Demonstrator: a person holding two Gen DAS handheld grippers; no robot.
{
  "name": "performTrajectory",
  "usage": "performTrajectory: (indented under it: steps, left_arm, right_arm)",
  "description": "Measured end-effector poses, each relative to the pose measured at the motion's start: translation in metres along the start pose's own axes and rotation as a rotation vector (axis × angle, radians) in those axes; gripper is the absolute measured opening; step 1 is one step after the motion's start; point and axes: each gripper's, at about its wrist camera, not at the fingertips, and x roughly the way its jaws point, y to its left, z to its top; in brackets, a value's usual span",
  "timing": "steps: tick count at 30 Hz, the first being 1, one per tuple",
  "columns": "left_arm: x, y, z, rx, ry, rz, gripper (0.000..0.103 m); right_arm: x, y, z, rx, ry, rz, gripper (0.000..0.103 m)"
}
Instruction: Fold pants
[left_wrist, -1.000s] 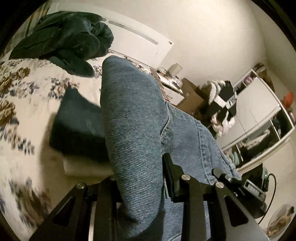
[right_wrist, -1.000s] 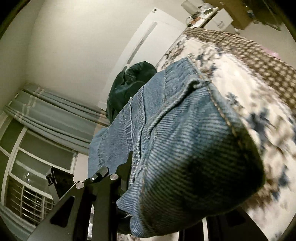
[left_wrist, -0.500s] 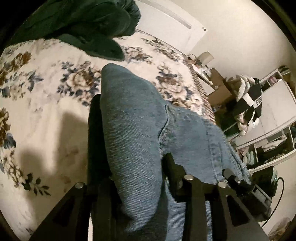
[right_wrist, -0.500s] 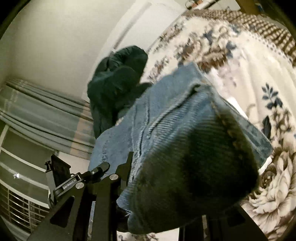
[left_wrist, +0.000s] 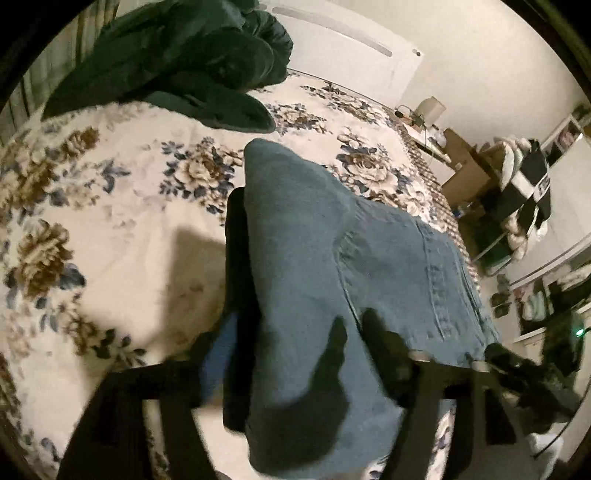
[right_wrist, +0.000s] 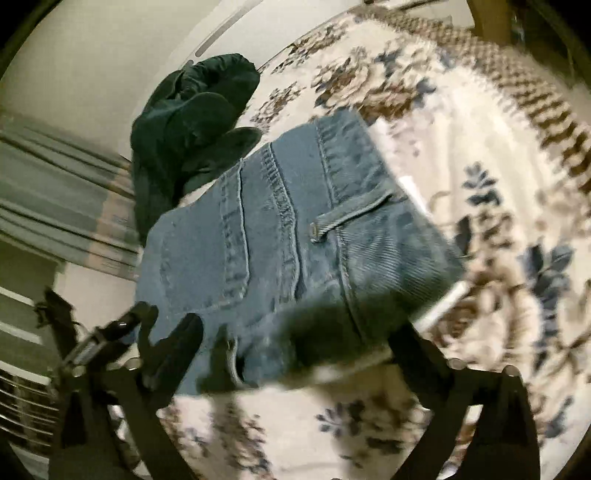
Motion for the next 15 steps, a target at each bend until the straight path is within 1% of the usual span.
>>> performTrajectory:
  steps: [2, 3, 6, 8, 9, 11, 13, 15]
  left_arm:
    - [-0.01, -0.014, -0.006, 0.043, -0.012, 0.05, 0.089]
    - [-0.013, -0.02, -0.009, 0.058, -0.016, 0.076, 0.091]
    - [-0.029, -0.039, -0.019, 0.087, -0.028, 0.153, 0.094]
    - [-0.044, -0.05, -0.026, 0.092, -0.05, 0.179, 0.094]
    - [-0.052, -0.054, -0.029, 0.093, -0.057, 0.188, 0.094]
    - [-0.07, -0.065, -0.036, 0.095, -0.074, 0.196, 0.094]
    - [-0.089, -0.075, -0.043, 0.102, -0.093, 0.212, 0.094]
    - [-0.116, -0.089, -0.053, 0.105, -0.12, 0.242, 0.094]
  right_arm:
    - [-0.018, 0.009, -0.004, -0.051, -0.029, -0.078, 0.102]
    - [-0.025, 0.014, -0.006, -0.077, -0.043, -0.119, 0.102]
    - [-0.051, 0.032, -0.015, -0.172, -0.101, -0.268, 0.103]
    - [-0.071, 0.049, -0.027, -0.257, -0.174, -0.399, 0.103]
    - [-0.081, 0.057, -0.034, -0.298, -0.204, -0.435, 0.103]
    - [-0.101, 0.069, -0.043, -0.342, -0.238, -0.479, 0.103]
    - [-0.124, 0.078, -0.052, -0.353, -0.248, -0.48, 0.103]
    - [-0.147, 0.086, -0.06, -0.354, -0.255, -0.479, 0.103]
